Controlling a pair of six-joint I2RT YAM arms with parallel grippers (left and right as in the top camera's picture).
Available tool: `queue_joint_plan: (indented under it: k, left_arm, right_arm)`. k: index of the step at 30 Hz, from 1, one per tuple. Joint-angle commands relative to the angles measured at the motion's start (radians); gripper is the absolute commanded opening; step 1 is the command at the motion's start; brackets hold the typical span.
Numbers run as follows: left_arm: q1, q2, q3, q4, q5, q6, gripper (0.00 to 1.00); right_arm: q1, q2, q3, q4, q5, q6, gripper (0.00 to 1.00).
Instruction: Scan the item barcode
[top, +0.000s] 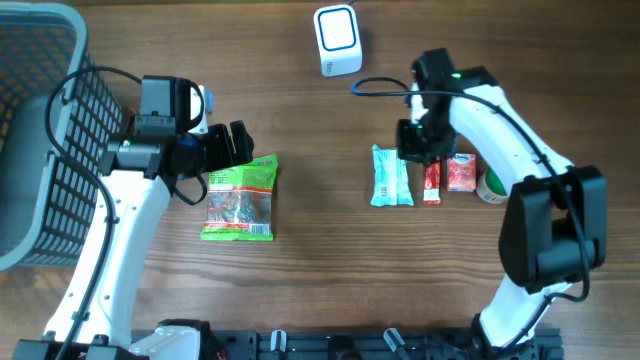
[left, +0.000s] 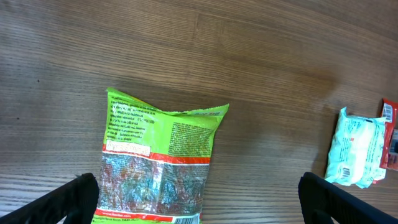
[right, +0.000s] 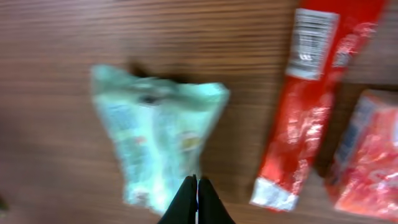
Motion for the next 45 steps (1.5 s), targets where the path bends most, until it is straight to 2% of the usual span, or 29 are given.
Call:
queue_joint_plan:
  k: [1,7,12,19,22,24,27,29,32,36,39,45]
  left_arm:
    - [-0.005,0.002,0.003,0.002,0.008,-0.005,1.0]
    - [-0.005,0.002,0.003,0.002,0.008,-0.005,1.0]
    - [-0.005,0.002,0.003,0.002,0.008,-0.005,1.0]
    - [-0.005,0.002,0.003,0.002,0.008,-0.005,1.0]
    - [-0.005,0.002,0.003,0.002,0.008,-0.005,1.0]
    - [-0.005,0.002,0.003,0.002,0.008,-0.005,1.0]
    - [-0.004,0.002,0.003,0.002,0.008,-0.005,1.0]
    - [-0.005,0.002,0.003,0.002,0.008,-0.005,1.0]
    - [-0.005,0.002,0.003,0.002,0.008,-0.005,1.0]
    - [-0.005,0.002,0.003,0.002,0.008,-0.005,1.0]
    - [-0.005,0.002,0.003,0.002,0.008,-0.005,1.0]
    - [-0.005,0.002,0.003,0.002,0.008,-0.005,1.0]
  right_arm:
    - [-0.024,-0.006,-0.099,0.058,0.007,0.006,0.04]
    - [-0.026,-0.006,-0.211,0.164,0.054,0.0,0.04]
    - [-0.027,-0.006,-0.214,0.144,0.208,0.006,0.04]
    - [-0.027,-0.012,-0.131,0.054,0.224,0.005,0.04]
    - [-0.025,-0.034,-0.005,-0.05,0.131,-0.018,0.06]
    - [-0.021,-0.055,0.067,-0.108,-0.05,-0.099,0.12]
    - [-0.002,-0.071,0.083,-0.129,-0.226,-0.174,0.17]
    - [0.025,-0.071,0.074,-0.129,-0.241,-0.186,0.23]
    - [0.08,-0.071,0.035,-0.111,-0.189,-0.183,0.28]
    - [0.139,-0.071,-0.024,-0.088,-0.099,-0.132,0.25]
    - [0.153,-0.071,-0.058,-0.065,0.006,-0.041,0.24]
    - [0.154,-0.07,-0.127,0.02,0.011,0.02,0.25]
